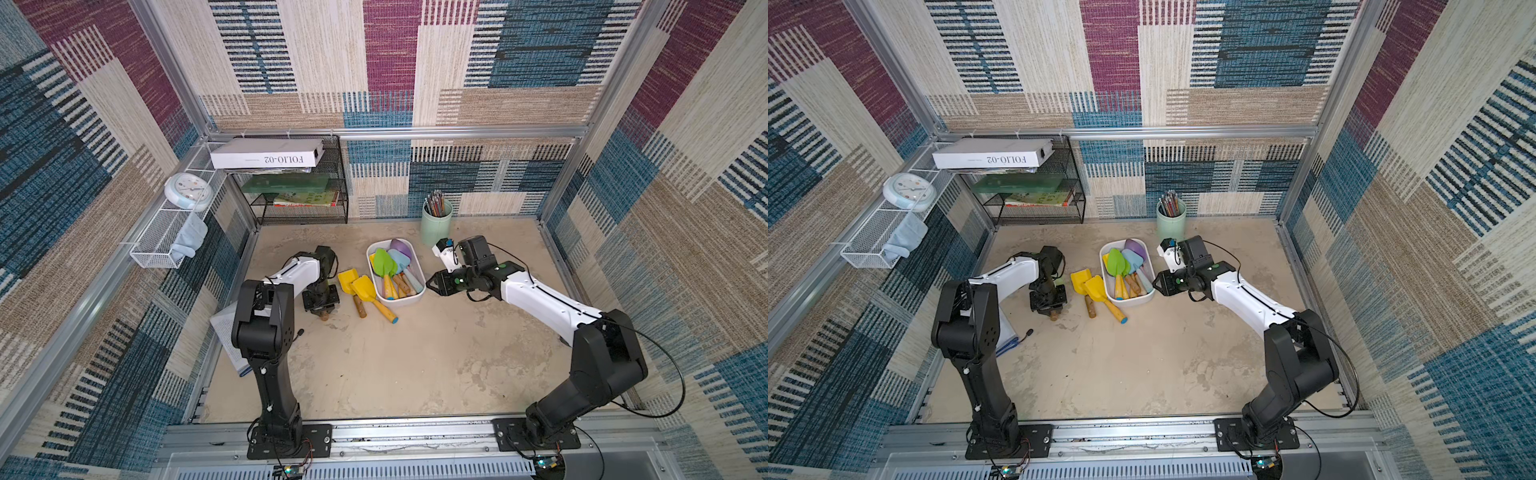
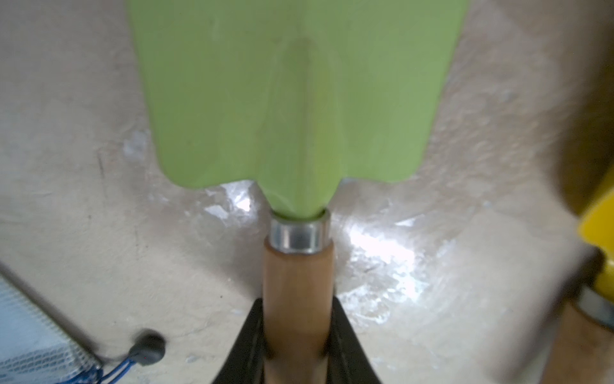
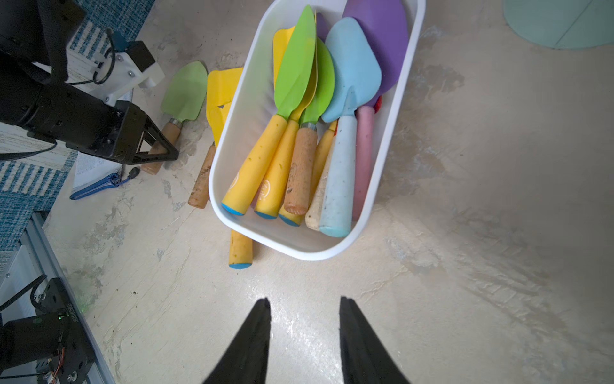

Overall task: Put the shovel into the storage box
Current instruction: Pick up the shovel from the center of the board.

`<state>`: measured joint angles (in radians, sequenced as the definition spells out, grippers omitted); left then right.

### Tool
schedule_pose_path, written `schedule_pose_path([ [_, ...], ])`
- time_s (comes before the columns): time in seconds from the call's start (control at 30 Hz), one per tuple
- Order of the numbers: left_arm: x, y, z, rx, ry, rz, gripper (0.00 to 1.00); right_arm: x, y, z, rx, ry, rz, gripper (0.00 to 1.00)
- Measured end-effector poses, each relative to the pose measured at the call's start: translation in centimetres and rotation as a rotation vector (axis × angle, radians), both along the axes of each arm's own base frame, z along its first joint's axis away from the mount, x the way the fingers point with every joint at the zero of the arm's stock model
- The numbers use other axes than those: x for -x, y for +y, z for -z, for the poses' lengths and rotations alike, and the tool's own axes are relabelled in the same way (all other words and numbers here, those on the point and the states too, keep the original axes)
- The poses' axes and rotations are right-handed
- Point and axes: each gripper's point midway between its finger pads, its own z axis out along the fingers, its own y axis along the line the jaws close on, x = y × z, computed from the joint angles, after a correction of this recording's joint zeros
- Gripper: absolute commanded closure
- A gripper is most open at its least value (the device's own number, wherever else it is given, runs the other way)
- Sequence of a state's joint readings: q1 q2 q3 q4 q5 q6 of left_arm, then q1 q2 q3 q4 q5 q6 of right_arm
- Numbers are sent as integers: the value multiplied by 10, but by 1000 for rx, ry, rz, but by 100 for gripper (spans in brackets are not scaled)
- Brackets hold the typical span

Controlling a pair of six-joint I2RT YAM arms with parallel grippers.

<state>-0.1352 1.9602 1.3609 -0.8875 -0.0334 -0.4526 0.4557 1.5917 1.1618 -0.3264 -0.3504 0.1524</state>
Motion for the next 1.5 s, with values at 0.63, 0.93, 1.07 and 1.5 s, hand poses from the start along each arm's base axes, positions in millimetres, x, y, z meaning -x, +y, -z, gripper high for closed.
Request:
schedule_pose_path([
  [0.63, 5, -61, -89, 215, -221, 110, 100, -4, 12, -27, -64, -33, -32, 61],
  [0.93, 18, -124, -138, 368, -318, 268, 100, -3, 40, -57, -171, -39, -112, 56],
  [1.07, 24, -147, -150, 405, -334, 317, 100, -3, 61, -63, -217, -26, -150, 53],
  [1.5, 32, -184, -159, 459, -356, 361, 100, -13, 102, -78, -332, -1, -155, 52],
])
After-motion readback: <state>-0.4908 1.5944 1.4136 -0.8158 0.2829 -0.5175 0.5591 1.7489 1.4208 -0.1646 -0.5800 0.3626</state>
